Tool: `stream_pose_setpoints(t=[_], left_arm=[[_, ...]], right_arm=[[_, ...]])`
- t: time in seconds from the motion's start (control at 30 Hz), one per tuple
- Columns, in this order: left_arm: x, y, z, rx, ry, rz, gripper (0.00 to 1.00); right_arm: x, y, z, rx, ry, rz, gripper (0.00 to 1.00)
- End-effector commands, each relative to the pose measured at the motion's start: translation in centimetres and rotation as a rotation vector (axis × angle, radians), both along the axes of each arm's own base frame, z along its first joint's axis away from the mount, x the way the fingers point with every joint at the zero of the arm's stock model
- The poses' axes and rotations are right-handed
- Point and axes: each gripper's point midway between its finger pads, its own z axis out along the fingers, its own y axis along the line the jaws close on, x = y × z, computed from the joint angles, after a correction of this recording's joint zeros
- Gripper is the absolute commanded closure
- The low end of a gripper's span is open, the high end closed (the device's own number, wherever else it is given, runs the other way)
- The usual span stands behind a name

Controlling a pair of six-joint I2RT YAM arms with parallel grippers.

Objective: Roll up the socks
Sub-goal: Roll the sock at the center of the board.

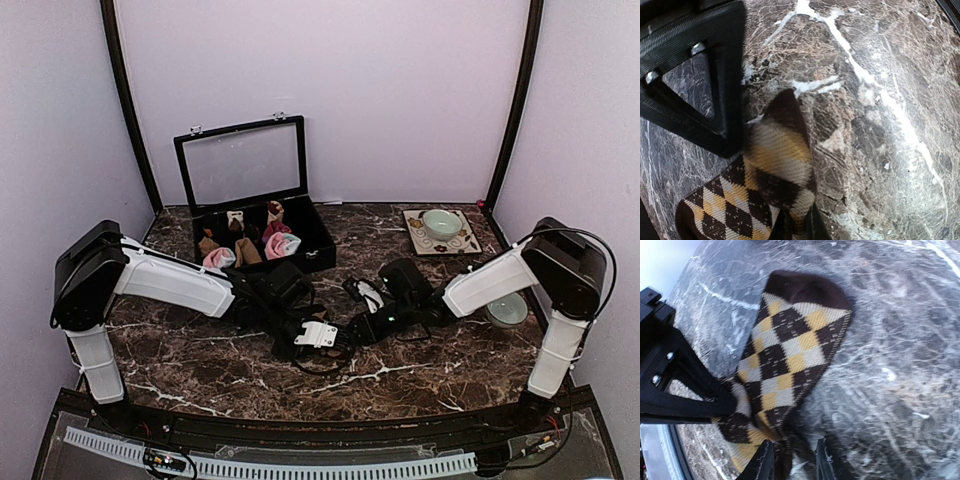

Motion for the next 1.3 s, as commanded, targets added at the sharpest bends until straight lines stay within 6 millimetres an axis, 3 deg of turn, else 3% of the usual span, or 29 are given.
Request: stream_pose_setpoints(t=[0.0,0.23,0.3,0.57,0.67,0.8,1.0,1.13,1.27], left_arm=[[-4.6,6.0,-6.4,0.268,0.182,-0.059,1.00],[-4.7,5.9,-6.3,0.276,0.191,-0.071,1.00],[-4.6,5.8,-6.2,0.270,0.189,-0.071,1.00],[-4.8,5.7,-6.0,0.274,0.195,-0.076,1.00],[-4.9,5.9,-6.0,0.283,0.201,-0.072,1.00],[-5.4,6.2,-5.7,0.292,0.235,-0.068,1.00],[-6.6,5.8,-5.5,0.285,0.326,-0.056,1.00],[-6.5,5.5,-6.2,0.297,0.346,-0.056,1.00],[-6.5,5.0,-6.5,0.306,0.365,-0.068,1.00]], right_arm=[[1.7,0.2,0.8,0.009,-0.062,-0.017,0.75],[2.0,4.6,5.7,0.247,-0.088,0.106,0.92],[2.3,5.6,5.5,0.258,-0.069,0.128,0.93],[3.4,6.2,-0.6,0.154,0.011,0.095,0.99],[4.1,5.4,-2.4,0.089,0.008,0.049,1.00],[5.5,2.2,-3.8,0.003,-0.015,-0.062,1.00],[4.5,-3.0,-4.5,-0.043,-0.007,-0.163,0.99],[3.1,-3.4,-4.5,-0.004,0.024,-0.163,0.99],[2.7,-1.9,-2.9,0.078,0.021,-0.117,0.96]])
